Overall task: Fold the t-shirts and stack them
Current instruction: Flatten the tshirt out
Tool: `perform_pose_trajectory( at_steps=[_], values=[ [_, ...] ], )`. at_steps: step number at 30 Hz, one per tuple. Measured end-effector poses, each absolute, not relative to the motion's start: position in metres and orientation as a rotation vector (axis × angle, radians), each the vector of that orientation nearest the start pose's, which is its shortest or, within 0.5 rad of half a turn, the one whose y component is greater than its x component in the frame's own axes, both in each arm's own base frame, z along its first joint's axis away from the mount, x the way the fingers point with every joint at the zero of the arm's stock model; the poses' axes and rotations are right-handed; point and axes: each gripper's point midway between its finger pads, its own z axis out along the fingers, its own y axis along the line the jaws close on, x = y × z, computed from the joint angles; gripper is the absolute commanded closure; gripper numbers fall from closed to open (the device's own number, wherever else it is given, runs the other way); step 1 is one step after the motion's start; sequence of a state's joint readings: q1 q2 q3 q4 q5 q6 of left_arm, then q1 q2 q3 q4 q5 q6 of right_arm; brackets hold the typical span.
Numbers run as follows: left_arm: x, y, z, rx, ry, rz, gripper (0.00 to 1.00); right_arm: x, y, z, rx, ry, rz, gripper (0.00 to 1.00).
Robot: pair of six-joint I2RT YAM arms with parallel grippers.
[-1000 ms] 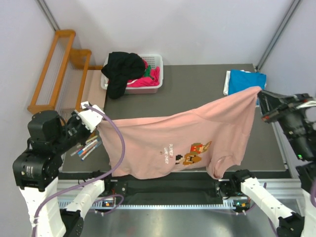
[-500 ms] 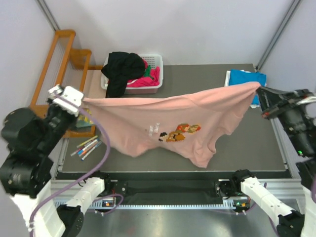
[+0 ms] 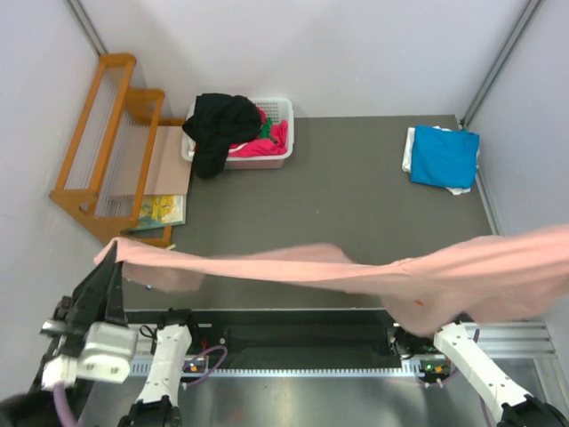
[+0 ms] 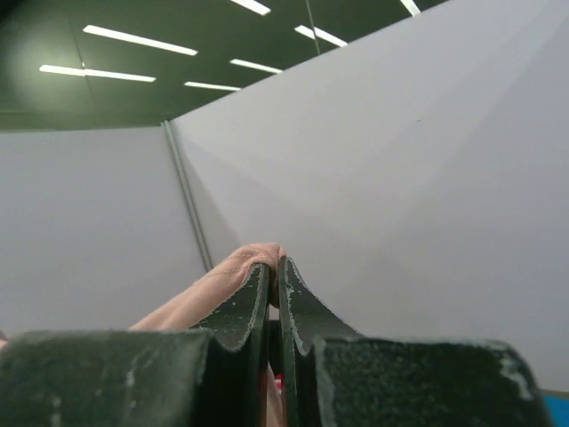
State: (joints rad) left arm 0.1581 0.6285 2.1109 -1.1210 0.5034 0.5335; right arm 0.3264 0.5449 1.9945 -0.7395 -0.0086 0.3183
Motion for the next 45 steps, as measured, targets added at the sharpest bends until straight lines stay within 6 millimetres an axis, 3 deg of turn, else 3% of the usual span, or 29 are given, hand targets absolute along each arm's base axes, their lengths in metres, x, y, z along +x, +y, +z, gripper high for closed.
perform_pose_trajectory(
  at_steps=[4, 9, 16, 22, 28, 34, 39, 45],
  values=[
    [0.059, -0.060, 0.533, 0.666, 1.223, 0.225, 1.00, 0.017, 0.020, 0.610, -0.009, 0.990, 0.593, 1.00],
    [0.123, -0.047, 0.480, 0.661, 1.437, 0.140, 1.00, 0.102, 0.043, 0.564, 0.012, 1.206, 0.542, 1.00],
    [0.195, -0.034, 0.408, 0.661, 1.621, 0.064, 1.00, 0.229, 0.071, 0.464, 0.056, 1.499, 0.419, 1.00],
    [0.259, -0.024, 0.323, 0.691, 1.848, -0.046, 1.00, 0.309, 0.087, 0.396, 0.081, 1.671, 0.332, 1.00],
    [0.302, -0.019, 0.243, 0.751, 2.084, -0.148, 1.00, 0.367, 0.073, 0.363, 0.181, 1.726, 0.282, 1.00],
    [0.331, -0.019, 0.187, 0.817, 2.234, -0.157, 1.00, 0.406, 0.055, 0.338, 0.245, 1.770, 0.228, 1.00],
    [0.357, -0.021, 0.162, 0.840, 2.281, -0.138, 1.00, 0.438, 0.045, 0.320, 0.274, 1.811, 0.201, 1.00],
    [0.403, -0.031, 0.163, 0.877, 2.253, -0.053, 1.00, 0.475, 0.040, 0.288, 0.295, 1.874, 0.175, 1.00]
  ],
)
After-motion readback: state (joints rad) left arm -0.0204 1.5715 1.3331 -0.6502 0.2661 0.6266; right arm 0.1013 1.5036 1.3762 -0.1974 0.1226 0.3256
